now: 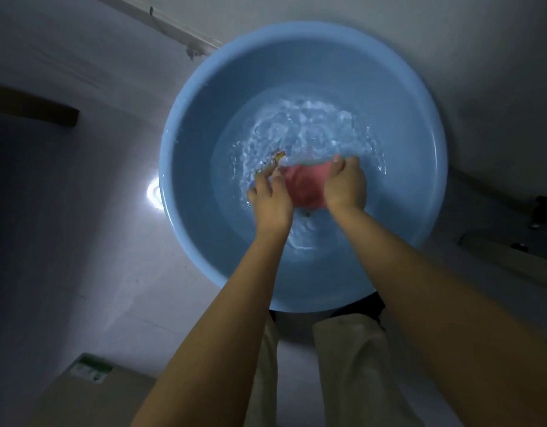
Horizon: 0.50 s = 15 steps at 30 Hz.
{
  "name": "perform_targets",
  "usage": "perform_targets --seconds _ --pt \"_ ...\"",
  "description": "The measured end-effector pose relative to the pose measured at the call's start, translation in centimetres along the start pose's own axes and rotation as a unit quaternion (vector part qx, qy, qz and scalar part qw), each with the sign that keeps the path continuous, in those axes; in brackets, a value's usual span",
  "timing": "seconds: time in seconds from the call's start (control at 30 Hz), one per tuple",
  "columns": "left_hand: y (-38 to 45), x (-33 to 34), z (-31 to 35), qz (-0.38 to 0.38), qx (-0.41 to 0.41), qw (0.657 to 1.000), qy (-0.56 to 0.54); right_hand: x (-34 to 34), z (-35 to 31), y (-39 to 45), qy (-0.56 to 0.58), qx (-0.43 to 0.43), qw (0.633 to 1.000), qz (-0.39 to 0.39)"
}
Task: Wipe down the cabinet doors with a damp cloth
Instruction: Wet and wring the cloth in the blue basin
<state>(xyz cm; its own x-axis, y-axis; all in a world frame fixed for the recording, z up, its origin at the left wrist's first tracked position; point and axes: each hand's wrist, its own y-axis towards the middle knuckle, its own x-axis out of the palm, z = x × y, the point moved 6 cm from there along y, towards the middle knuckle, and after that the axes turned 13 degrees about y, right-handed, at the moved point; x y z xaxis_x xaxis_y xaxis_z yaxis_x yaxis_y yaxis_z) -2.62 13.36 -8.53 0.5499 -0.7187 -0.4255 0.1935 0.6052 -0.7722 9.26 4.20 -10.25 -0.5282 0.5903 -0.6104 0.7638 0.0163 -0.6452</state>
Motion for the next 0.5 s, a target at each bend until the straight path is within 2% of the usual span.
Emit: perform_targets --seconds 0.1,0.17,0.23,0.27,0.33,0.43,0.5 --pt "-0.4 0.1 0.0 -0.056 -0.034 0.998 -0.004 0.0 -0.8 -1.9 0.044 -0.057 0.996 -0.052" --pt "-1.1 0.5 0.9 -0.121 -0.083 0.987 -0.073 0.1 -2.0 -4.4 0.115 -0.082 0.983 -0.118" --pt "-1.2 0.4 2.2 -0.144 -0.082 0.982 -0.094 -0.2 -2.5 -6.3 0.176 -0.080 0.967 -0.166" --pt "-1.0 0.3 2.6 -0.144 -0.067 0.983 -0.091 -0.6 -2.5 -7.0 0.205 -0.073 0.962 -0.166" --pt "-0.9 0.0 3.2 -0.129 -0.034 0.987 -0.085 -1.7 -2.4 -7.3 0.249 -0.070 0.959 -0.111" --pt "-1.4 0.5 3.3 -0.131 -0.017 0.986 -0.102 -2.6 -2.4 -6.1 0.247 -0.092 0.964 0.019" --pt "-1.9 0.9 3.5 -0.118 -0.006 0.989 -0.089 -1.7 -2.0 -5.1 0.277 -0.062 0.957 0.051"
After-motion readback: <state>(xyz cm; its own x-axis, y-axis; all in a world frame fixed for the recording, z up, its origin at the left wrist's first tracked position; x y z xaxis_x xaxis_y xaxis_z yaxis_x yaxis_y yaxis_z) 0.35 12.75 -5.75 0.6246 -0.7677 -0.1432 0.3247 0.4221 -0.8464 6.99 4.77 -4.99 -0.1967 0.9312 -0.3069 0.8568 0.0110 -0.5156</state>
